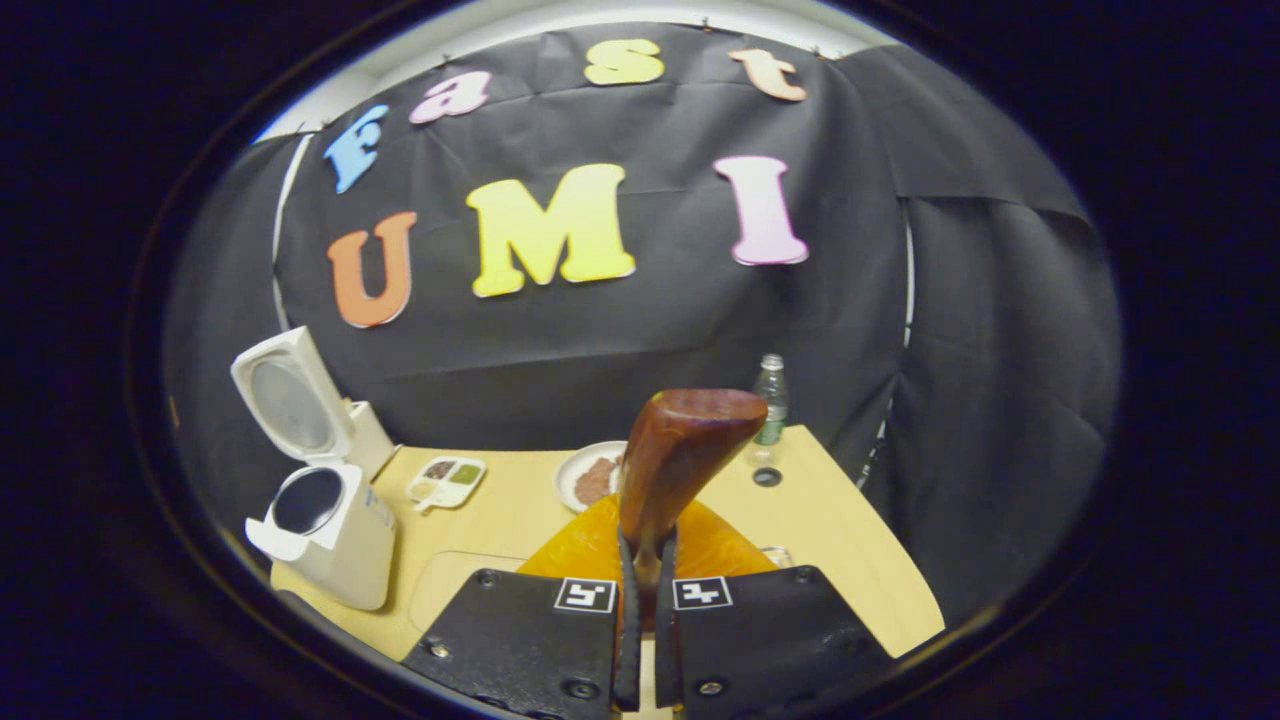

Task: Close the left gripper, press the button to open the rice cooker; take a wooden spoon from the chopstick holder with the right hand, scoop a spoonful of rice and pour it into the rice cooker, then put the wooden spoon back into the chopstick holder.

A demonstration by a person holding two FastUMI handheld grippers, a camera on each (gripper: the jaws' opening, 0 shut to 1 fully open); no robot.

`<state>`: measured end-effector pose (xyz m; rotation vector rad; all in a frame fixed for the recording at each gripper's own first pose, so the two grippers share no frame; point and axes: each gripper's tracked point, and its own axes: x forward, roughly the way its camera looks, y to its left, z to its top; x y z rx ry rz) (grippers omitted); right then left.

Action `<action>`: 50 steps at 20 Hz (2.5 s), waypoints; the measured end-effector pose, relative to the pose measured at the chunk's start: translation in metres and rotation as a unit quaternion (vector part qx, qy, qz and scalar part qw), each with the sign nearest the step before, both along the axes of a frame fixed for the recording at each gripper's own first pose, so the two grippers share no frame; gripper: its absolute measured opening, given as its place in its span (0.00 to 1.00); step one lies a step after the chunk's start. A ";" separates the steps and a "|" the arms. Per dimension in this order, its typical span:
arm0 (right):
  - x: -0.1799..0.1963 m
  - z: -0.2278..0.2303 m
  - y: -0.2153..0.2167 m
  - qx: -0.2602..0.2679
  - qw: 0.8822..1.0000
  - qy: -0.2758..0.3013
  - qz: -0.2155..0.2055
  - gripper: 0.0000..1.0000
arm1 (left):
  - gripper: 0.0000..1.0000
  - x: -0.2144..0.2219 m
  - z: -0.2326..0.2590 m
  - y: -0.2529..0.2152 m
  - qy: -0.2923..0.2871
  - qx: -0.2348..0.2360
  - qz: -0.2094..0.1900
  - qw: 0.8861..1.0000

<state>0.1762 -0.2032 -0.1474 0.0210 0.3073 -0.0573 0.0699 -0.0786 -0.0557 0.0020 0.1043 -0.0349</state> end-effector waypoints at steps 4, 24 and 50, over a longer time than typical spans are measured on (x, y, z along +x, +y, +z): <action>0.004 -0.030 0.056 -0.044 0.998 0.019 0.039 0.07 | 0.93 -0.010 -0.004 0.021 0.007 -0.010 0.003 1.000; 0.034 -0.166 0.120 -0.038 0.996 0.072 0.039 0.06 | 0.93 -0.019 -0.033 0.082 0.070 -0.021 0.021 0.997; 0.001 -0.092 0.018 0.462 0.882 0.011 -0.097 0.07 | 0.93 -0.032 -0.002 0.042 0.057 -0.026 0.005 0.998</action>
